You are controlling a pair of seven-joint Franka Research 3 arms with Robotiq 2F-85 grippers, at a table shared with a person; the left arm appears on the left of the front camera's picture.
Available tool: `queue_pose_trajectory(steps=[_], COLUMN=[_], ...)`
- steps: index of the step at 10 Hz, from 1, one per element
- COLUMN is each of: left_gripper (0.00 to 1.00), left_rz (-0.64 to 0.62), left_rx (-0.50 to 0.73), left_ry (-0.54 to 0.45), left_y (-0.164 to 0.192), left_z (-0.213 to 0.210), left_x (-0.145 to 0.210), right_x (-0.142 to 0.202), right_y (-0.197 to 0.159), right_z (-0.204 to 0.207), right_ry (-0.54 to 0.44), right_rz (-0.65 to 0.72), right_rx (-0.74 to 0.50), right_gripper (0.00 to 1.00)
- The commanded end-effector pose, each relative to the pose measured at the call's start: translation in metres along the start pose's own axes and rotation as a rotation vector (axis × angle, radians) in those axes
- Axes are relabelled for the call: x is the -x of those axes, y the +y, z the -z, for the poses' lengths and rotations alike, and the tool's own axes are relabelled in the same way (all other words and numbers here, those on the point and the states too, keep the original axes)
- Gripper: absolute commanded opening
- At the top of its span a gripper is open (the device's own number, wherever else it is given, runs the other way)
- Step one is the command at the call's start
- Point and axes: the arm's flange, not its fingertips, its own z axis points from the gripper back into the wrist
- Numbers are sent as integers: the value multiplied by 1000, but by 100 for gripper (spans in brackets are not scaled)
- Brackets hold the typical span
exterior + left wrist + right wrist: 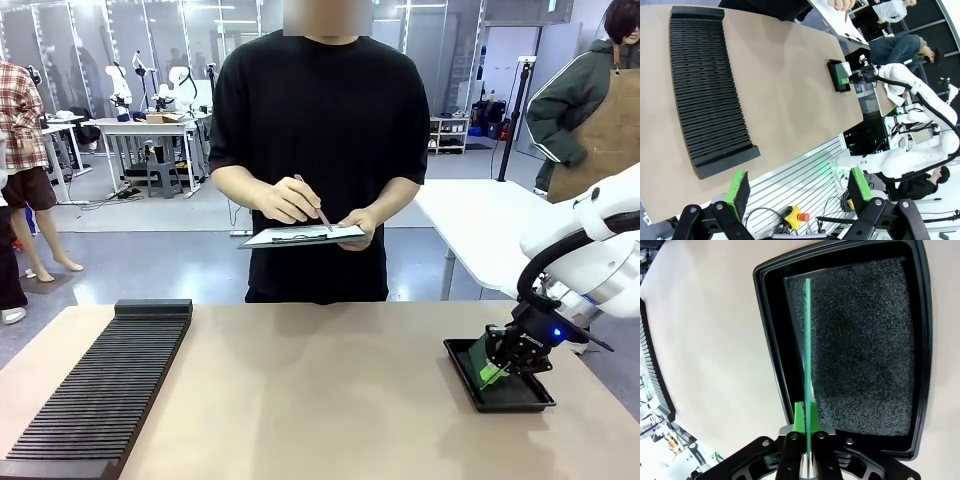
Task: Inspect the PCB.
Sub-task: Place the Blank PCB in the ESD tray.
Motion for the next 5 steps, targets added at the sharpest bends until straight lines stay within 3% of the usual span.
queue_pose_trajectory(steps=[1,2,3,4,5], left_gripper=[100,100,100,100,100], left_rz=[-2,-2,-2,-2,-2], left_rx=[-16,-16,-16,-16,-16], left_ry=[11,11,11,11,11], left_y=[-1,-1,-1,-1,-1], left_z=[0,0,0,0,0], left_x=[0,0,0,0,0], right_x=[-5,-5,-4,-2,0], right_y=[1,1,1,2,2], right_z=[1,1,0,-2,-3], right_ry=[-7,-5,-7,-17,-28], right_rz=[12,15,19,23,30], right_rx=[33,36,43,52,89], right_gripper=[23,44,43,81,79])
